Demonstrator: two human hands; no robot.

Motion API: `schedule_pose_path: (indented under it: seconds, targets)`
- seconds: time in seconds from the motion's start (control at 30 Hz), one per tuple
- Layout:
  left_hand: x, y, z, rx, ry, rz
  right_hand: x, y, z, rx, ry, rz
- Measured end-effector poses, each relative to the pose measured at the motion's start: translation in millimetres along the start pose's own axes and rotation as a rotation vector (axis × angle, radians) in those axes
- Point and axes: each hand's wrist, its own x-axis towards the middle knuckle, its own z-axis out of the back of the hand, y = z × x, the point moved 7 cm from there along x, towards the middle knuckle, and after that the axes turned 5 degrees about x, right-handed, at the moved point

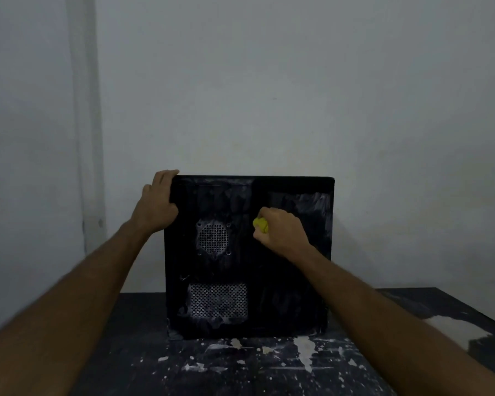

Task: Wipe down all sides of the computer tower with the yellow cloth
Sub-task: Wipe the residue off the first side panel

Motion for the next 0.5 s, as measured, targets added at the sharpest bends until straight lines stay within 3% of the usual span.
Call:
schedule_pose_path:
  seconds: [0.13, 0.27, 0.4, 0.5]
  targets:
    - [1, 0, 0, 0.014, 0.005, -0.013, -3, 6, -7, 0.011, 0.097, 0.029]
    - [1, 0, 1, 0.005, 0.005, -0.010, -3, 3, -2, 0.033, -0.016, -0.014]
    - [1, 2, 1, -0.004, 0.001, -0.016, -3, 5, -10, -0.006, 0.142, 0.002]
    - [1, 0, 0, -0.005, 0.000, -0.010, -5, 1, -3, 0.030, 0.027, -0.017]
